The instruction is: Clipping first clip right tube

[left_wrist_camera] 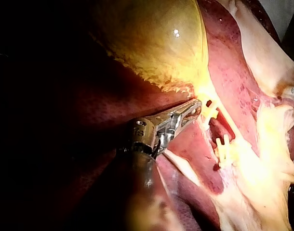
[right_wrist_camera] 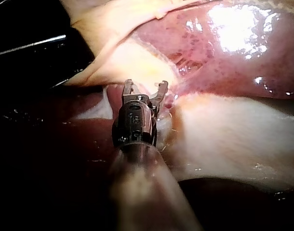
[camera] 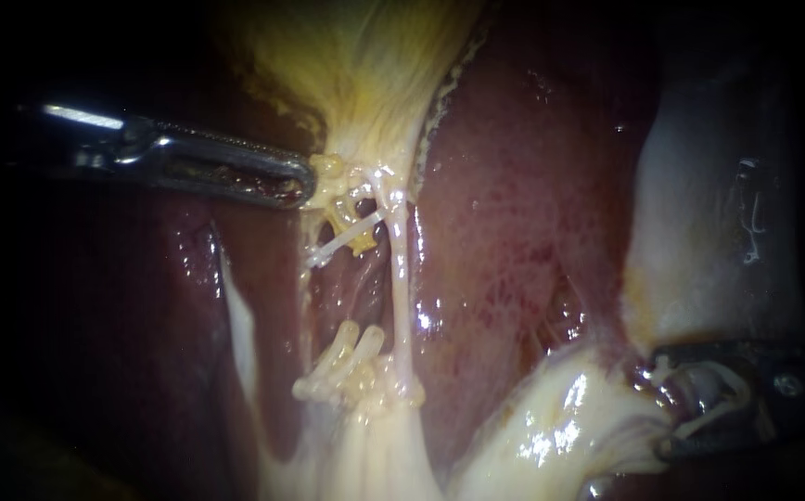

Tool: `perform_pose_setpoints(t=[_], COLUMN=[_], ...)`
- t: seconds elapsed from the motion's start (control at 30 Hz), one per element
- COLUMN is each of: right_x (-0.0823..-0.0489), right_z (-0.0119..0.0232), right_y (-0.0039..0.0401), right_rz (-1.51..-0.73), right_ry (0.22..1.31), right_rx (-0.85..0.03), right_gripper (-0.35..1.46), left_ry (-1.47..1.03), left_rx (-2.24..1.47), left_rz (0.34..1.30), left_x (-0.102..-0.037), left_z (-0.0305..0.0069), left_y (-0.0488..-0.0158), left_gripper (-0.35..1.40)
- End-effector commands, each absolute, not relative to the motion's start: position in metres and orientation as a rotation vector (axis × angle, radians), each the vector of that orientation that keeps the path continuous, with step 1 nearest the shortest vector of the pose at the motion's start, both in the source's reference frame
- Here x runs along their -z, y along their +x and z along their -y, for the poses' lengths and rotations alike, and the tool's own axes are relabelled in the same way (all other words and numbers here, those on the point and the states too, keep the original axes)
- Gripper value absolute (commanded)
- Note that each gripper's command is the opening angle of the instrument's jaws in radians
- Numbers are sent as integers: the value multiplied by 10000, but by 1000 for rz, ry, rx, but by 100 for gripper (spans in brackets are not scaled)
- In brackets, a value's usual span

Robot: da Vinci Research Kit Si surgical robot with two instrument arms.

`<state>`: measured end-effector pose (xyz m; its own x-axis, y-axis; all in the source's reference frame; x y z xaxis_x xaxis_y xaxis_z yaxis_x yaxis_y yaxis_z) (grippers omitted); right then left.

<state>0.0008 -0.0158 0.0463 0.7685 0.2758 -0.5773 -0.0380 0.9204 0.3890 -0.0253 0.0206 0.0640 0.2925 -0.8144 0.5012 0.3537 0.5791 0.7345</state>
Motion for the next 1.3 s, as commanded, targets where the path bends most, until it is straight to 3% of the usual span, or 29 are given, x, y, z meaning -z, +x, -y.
perform_pose_setpoints(t=[0.03, 0.6, 1.13, 1.3], right_x=[-463, -467, -473, -477], right_z=[158, 156, 147, 142], right_y=[8, 12, 59, 82], right_rz=[-676, -673, -652, -688], right_ry=[370, 370, 417, 422], right_rx=[-175, -184, -231, -261], right_gripper=[49, 49, 49, 49], left_ry=[552, 539, 532, 531], left_rx=[831, 867, 862, 863], left_rz=[990, 985, 986, 986], left_x=[-638, -594, -596, -597], left_z=[-207, -242, -239, -239], left_y=[-251, -191, -192, -193], left_gripper=[-35, -35, -35, -35])
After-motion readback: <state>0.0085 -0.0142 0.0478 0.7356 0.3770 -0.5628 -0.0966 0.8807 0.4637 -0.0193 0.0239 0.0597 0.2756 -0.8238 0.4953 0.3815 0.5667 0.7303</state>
